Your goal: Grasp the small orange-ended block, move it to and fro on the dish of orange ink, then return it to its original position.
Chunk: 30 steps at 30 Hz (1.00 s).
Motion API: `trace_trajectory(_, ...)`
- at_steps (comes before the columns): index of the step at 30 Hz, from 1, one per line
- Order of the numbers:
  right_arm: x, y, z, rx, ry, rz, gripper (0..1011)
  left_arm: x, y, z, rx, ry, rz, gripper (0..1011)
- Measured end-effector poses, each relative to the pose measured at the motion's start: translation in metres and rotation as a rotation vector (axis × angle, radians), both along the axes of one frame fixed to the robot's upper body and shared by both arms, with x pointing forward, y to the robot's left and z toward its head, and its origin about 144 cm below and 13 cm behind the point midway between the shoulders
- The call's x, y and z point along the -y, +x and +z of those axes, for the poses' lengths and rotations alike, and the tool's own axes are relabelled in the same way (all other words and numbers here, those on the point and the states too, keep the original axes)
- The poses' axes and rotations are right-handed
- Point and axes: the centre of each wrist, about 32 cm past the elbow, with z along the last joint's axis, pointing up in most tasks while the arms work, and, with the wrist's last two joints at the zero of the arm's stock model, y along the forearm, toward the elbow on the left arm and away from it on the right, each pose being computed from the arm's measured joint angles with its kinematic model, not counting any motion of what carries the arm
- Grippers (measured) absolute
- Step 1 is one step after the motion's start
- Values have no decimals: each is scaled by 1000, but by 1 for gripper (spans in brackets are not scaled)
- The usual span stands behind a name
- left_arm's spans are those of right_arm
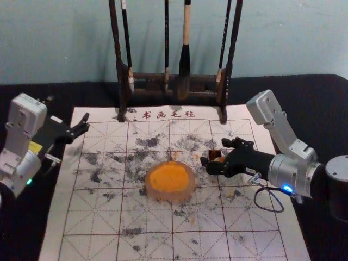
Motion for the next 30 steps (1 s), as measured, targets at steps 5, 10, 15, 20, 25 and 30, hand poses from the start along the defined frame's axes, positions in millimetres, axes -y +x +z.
trace_trajectory(5,0,0,0,0,0,0,979,0,0,0,0,0,0,1001)
trace_trajectory(10,1,-1,1,46,24,10,1002,0,0,0,0,0,0,1001)
trace_trajectory(15,5,-4,3,179,65,2,1002,0,0,0,0,0,0,1001)
trace_trajectory(20,7,-11,-3,331,36,-111,1003,0,0,0,0,0,0,1001)
trace_trajectory(25,8,-16,-27,398,-46,-220,1002,0,0,0,0,0,0,1001)
trace_trajectory(30,7,-20,-43,393,-68,-261,1002,0,0,0,0,0,0,1001)
